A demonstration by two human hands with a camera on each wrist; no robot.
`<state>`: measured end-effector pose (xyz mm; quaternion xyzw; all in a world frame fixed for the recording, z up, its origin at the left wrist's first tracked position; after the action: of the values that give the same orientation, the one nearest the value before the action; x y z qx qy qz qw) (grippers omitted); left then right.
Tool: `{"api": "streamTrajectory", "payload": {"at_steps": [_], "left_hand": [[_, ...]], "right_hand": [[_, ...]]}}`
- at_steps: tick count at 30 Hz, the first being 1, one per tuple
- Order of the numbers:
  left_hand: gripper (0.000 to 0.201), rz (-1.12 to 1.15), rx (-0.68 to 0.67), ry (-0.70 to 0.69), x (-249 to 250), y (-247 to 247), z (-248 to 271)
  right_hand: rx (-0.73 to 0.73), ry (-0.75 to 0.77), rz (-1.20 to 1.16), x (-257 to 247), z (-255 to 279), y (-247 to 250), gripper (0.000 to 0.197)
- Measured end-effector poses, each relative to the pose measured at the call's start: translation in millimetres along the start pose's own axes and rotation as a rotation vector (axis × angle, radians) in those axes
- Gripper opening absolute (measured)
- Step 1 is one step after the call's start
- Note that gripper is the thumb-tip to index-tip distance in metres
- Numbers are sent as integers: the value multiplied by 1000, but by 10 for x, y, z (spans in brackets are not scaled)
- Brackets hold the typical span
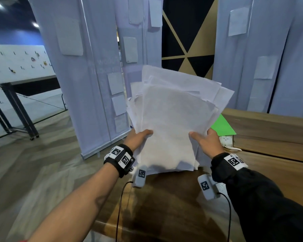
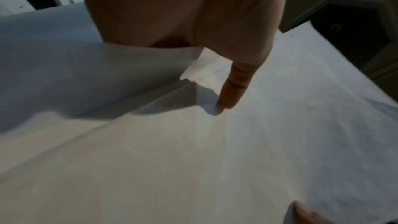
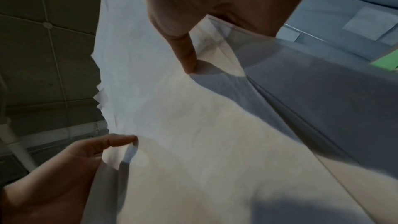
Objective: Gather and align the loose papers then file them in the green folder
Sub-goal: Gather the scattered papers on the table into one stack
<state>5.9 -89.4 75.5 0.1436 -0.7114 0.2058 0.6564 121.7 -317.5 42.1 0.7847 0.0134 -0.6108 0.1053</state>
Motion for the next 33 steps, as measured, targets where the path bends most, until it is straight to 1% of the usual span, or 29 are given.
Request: {"api": "streamTrajectory", "payload": {"at_steps": [1, 4, 7, 9, 10, 13, 16, 17, 19, 20, 22, 25, 27, 31, 33], "left_hand": [[36, 16, 1, 7, -13, -10, 22], [44, 68, 22, -48, 64, -13, 20], [48, 92, -2, -113, 194, 31, -40], [49, 74, -48, -128, 215, 38, -33], [51, 46, -75, -126, 189, 23, -13], [58, 5, -85, -102, 47, -41, 64], [58, 20, -55, -156, 68, -100, 124], [58, 23, -40, -173, 86, -84, 108], [60, -5, -10, -212, 143, -39, 87], [65, -27, -1, -238, 174, -16, 89], [71, -12, 25, -272, 211, 22, 92], [62, 113, -8, -279, 220, -47, 125], [59, 131, -22, -283, 210, -90, 143], [46, 238, 50, -249, 170, -10, 104], [47, 294, 77, -209, 107, 58, 59]], "right_hand": [[-1, 10, -17, -11, 12, -5, 31], [46, 73, -62, -145, 55, 26, 25], [82, 132, -68, -217, 9, 105, 31], [68, 121, -33, -177, -18, 131, 38], [54, 108, -8, -141, -15, 131, 37], [54, 102, -1, -83, 43, 80, 30], [107, 120, -52, -153, 80, 40, 19], [128, 133, -70, -188, 88, 51, 18], [156, 169, -90, -257, 99, 97, 25], [154, 192, -92, -289, 99, 123, 26], [139, 229, -92, -333, 106, 161, 39], [112, 217, -108, -318, 97, 150, 55], [113, 200, -100, -299, 86, 123, 63], [126, 198, -66, -292, 62, 114, 61], [142, 217, -65, -292, 61, 123, 61]]}}
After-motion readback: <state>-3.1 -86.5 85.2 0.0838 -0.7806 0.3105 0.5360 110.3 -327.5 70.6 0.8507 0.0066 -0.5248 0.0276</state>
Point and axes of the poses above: each hand's wrist, its own z-axis away from the middle knuckle, its own y-axis out of the back of the hand, x = y × z, the point moved 5 cm from there along -z, towards the middle knuckle, and after that the axes turned 7 degrees about z, right-handed, at the moved point
